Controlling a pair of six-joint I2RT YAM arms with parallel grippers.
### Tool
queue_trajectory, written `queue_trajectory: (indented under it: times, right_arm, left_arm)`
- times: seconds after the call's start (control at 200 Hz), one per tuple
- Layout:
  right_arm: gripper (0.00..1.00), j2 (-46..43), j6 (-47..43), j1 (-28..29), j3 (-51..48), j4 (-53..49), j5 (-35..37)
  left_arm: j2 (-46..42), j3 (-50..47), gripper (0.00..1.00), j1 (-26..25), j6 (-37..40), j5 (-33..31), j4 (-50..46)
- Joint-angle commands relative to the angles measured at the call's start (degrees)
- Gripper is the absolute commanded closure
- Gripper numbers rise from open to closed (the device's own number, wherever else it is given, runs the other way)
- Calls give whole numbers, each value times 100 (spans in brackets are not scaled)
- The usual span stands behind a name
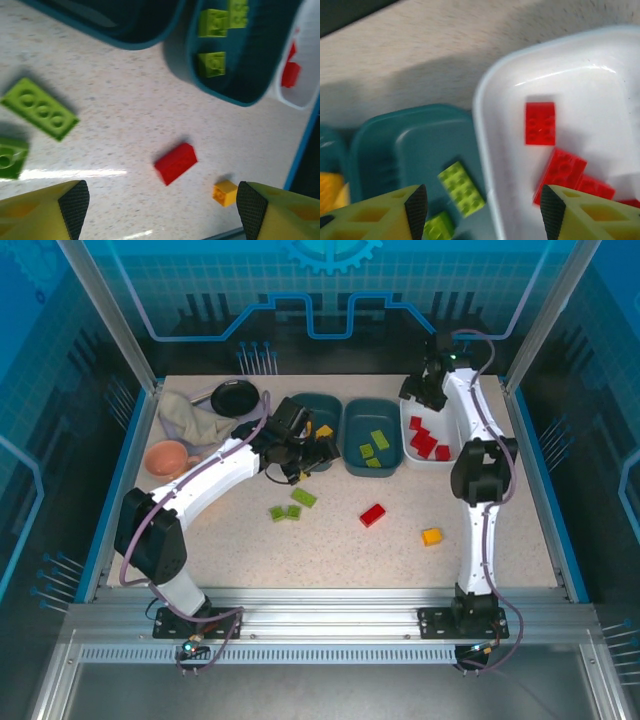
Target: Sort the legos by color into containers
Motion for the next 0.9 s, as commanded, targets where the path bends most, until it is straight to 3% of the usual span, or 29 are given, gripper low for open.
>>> queue_trajectory:
  times: [0.0, 0.105, 0.345, 0.525, 0.72, 0.895]
  right_arm:
    - [36, -1104, -321, 619, -1007, 500, 77]
    - [35, -2084, -435, 1231, -2411, 1037, 76]
    - [35, -3862, -321, 2514, -5277, 2046, -384]
    - [34, -4308, -29, 3080, -6174, 2168, -615]
    - [31, -4480, -71, 3296, -6466, 2364, -1017]
    - [18, -4705, -181, 3304, -6764, 2912, -1744]
  left_arm:
    - [-110, 141, 19, 31, 254, -586, -987]
    - [-50, 15, 18, 101, 314, -977, -1378]
    - [-128, -684, 20, 649, -390, -856, -1581]
    - [51, -1063, 19, 858, -269, -713, -1513]
    - [294, -1233, 18, 1035, -400, -484, -1025]
    - [711, -1314, 20, 1024, -391, -301, -788]
